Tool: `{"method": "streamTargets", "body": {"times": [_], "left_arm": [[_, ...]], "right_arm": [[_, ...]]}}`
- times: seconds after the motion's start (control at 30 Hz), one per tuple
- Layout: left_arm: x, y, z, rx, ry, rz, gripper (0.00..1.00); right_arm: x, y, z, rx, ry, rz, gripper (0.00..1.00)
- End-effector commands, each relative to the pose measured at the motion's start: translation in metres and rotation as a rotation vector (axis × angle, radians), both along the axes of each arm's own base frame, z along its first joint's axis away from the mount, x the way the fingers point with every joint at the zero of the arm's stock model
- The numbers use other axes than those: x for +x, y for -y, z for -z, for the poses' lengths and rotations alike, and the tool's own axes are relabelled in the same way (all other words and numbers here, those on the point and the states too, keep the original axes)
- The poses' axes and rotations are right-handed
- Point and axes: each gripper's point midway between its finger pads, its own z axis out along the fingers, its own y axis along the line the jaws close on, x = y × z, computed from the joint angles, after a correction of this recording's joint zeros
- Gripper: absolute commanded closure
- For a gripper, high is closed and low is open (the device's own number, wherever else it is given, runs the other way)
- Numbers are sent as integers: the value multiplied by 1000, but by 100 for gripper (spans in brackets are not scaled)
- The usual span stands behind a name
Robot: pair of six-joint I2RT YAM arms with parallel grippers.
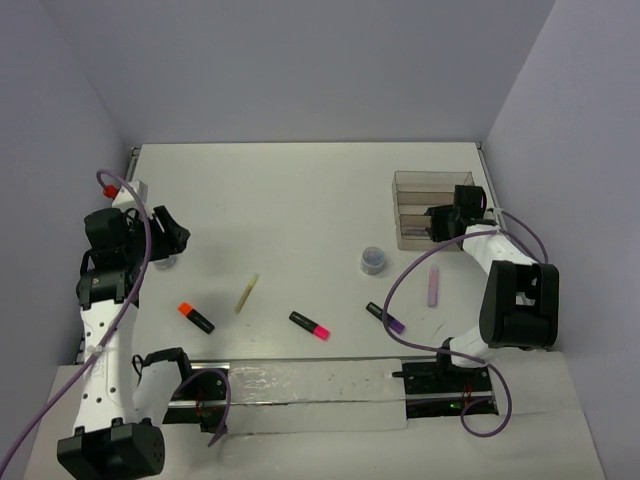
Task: Sort the stationery into containers
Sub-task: Place the pen in the storage box, then pick up the pen from the center of the board.
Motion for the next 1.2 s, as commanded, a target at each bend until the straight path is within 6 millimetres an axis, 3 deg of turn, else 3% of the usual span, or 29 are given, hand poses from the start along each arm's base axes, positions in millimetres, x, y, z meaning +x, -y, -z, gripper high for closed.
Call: {"method": "streamTargets", "body": {"times": [0.0, 0.1, 0.2, 0.33, 0.4, 0.47, 0.63, 0.67, 0.83, 0.9, 0.97, 1.03, 1.07, 1.1, 1.17], "left_arm": [[15, 10, -28, 21, 85, 81, 39], [21, 33, -27, 34, 57, 190, 41], [23, 81, -5, 141, -43, 392, 38], [16, 112, 72, 351, -301, 546, 34], [-1, 133, 106, 412, -432, 654, 28], [-12, 141, 129, 452, -517, 694, 27], [-30, 135, 177, 548, -667, 708, 26], [-28, 132, 185, 584, -676, 695, 26], [-27, 130, 215, 664, -730, 680, 27], [-24, 131, 218, 668, -726, 675, 33], [-28, 130, 226, 673, -753, 693, 47], [-36, 125, 234, 683, -791, 713, 68], [-39, 121, 236, 696, -811, 715, 89], [-40, 118, 237, 699, -826, 709, 99], [-38, 119, 235, 675, -841, 697, 100]], "right_arm": [[14, 11, -44, -89, 120, -15, 49], [18, 10, -64, -128, 170, -55, 49], [15, 10, -87, -192, 224, -85, 49], [-1, 13, -111, -313, 249, -100, 49], [-9, 12, -117, -361, 261, -103, 49], [-14, 7, -121, -382, 276, -118, 49], [-23, -1, -126, -445, 286, -168, 49], [-23, -10, -126, -460, 289, -190, 49], [-22, -6, -124, -499, 272, -182, 49], [-21, -7, -123, -507, 271, -191, 49], [-18, -5, -125, -518, 271, -193, 50], [-16, -5, -127, -531, 271, -201, 50], [-15, -6, -129, -532, 279, -206, 50], [-14, -7, -130, -537, 285, -213, 50], [-13, -9, -132, -546, 300, -227, 50]]}}
